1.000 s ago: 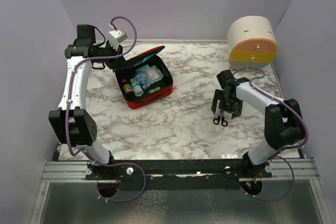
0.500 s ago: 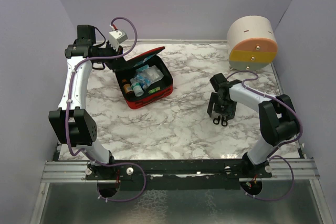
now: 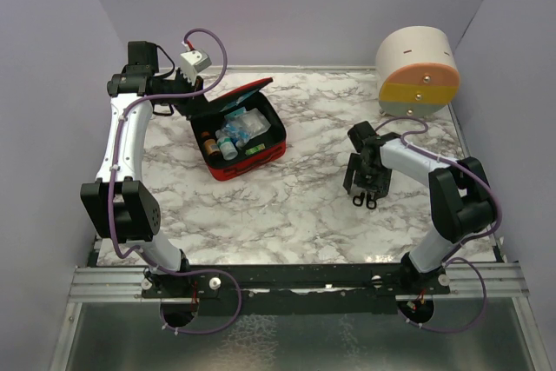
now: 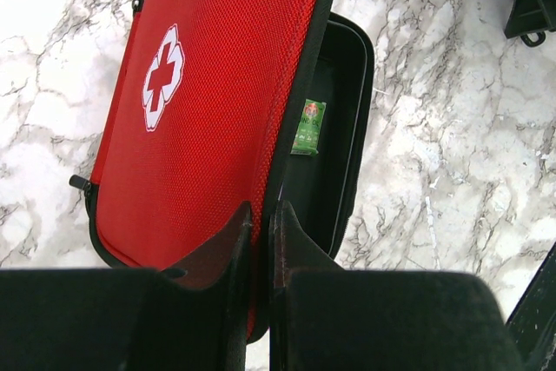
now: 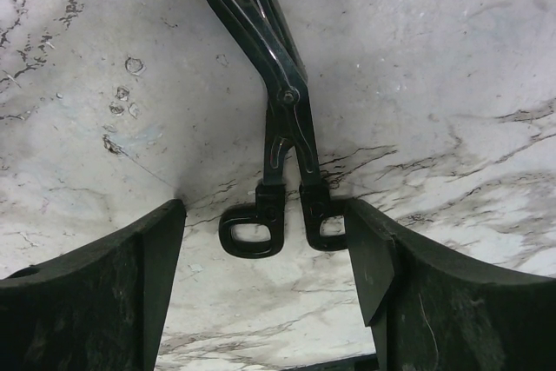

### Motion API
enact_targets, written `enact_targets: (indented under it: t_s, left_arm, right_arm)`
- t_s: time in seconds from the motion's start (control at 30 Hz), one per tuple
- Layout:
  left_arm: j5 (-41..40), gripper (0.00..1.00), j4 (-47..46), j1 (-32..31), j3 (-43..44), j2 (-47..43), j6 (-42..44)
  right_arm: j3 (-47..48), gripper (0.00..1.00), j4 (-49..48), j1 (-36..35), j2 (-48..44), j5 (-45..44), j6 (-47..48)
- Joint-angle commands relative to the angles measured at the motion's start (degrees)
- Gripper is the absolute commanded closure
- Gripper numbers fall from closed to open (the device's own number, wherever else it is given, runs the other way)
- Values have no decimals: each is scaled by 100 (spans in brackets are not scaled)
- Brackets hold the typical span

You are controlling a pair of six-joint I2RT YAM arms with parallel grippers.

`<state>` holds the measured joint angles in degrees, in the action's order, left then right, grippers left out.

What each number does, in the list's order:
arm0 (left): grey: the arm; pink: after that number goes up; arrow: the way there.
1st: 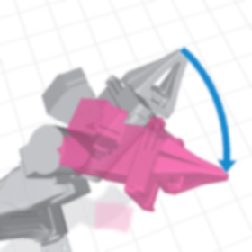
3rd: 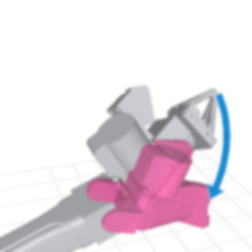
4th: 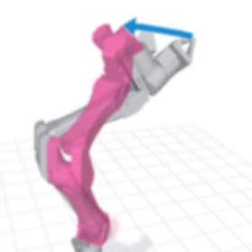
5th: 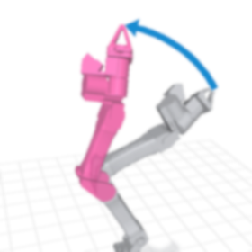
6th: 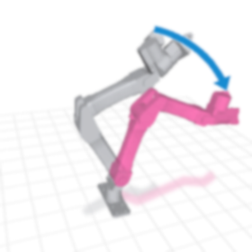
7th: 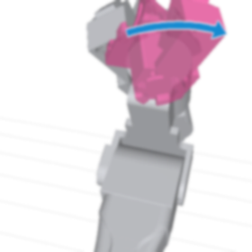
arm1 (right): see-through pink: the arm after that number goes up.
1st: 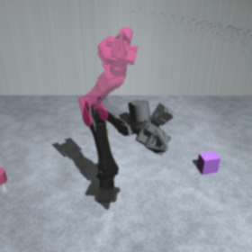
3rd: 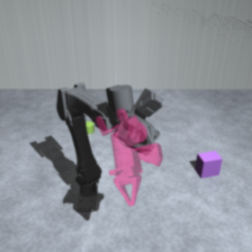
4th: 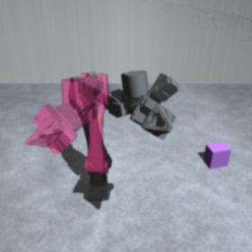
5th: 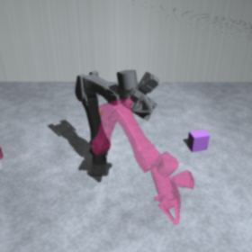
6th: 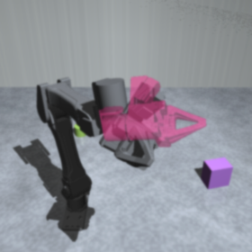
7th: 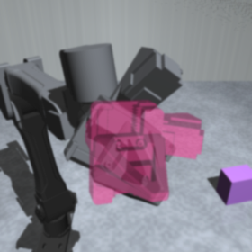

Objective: Organize the medicine kit
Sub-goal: Pick up the scissors from the center of the board.

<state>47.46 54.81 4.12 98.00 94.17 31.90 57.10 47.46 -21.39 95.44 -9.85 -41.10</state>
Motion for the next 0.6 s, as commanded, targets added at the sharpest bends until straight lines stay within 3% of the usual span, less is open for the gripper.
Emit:
enact_targets:
  t_s: [0.0,0.57]
  left_arm:
    - [-124,100,345,39,75,-160,-8]
    - [-222,100,372,43,105,-163,-2]
  right_arm:
    - [99,26,-345,-30,-12,-96,23]
    - [128,26,-577,-29,97,-20,375]
